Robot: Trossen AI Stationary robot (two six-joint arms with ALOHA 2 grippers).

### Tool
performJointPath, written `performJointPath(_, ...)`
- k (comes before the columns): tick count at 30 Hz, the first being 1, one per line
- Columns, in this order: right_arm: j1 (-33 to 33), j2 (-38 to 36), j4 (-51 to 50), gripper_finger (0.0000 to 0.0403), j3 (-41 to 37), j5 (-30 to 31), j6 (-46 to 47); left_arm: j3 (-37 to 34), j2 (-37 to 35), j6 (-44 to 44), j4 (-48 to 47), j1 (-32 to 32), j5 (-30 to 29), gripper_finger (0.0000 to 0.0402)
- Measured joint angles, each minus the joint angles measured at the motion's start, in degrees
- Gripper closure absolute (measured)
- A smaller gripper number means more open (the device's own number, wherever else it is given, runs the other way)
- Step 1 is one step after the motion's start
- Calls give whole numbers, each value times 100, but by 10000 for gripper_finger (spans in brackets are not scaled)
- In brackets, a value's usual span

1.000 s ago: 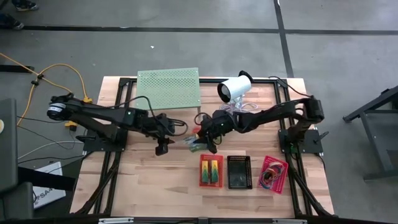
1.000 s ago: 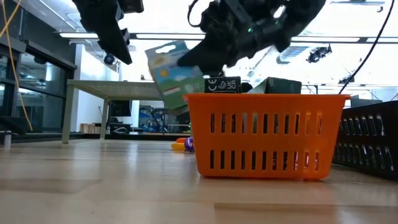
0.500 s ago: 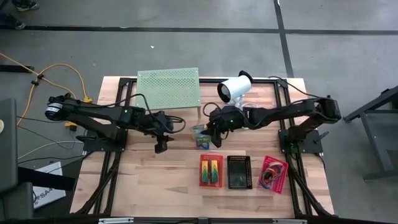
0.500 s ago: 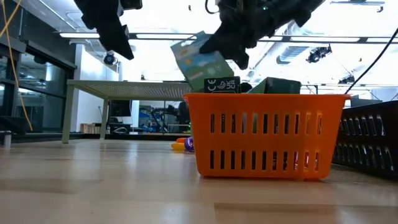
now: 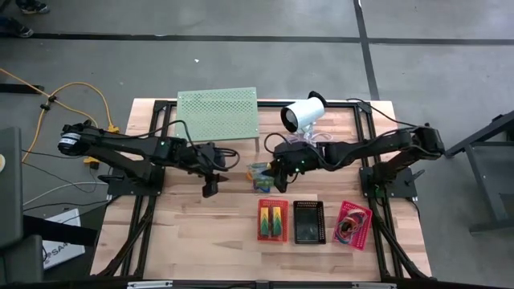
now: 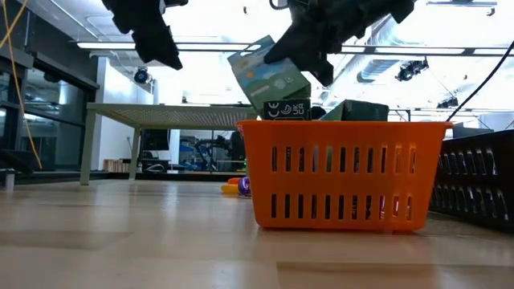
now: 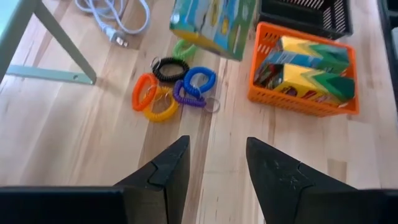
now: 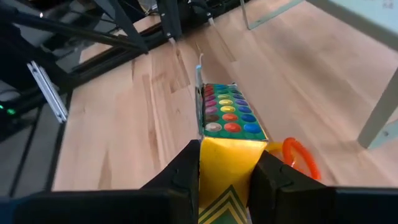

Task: Pick & Place Office Desk Supplies
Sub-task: Put the crayon box into the orange basket

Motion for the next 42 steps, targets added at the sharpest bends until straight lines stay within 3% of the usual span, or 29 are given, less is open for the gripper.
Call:
performJointPath(5,124,-326,-256,329,2,76,441,0,0,0,152,0,2,249)
performJointPath(11,360,-776,-761,327,20,1037,858,3,0,2,321,0,2,249)
performJointPath(22,835,-571,-3512,328,1559,1756,2484,4,0,2,468,0,4,249)
performJointPath(30,1010,-25,-4691,329,2355,1543,4007,4,2,2,562,0,6,249)
performJointPath(42,1310,269,-5720,330,2468,591,6400,4,2,4,724,0,6,249)
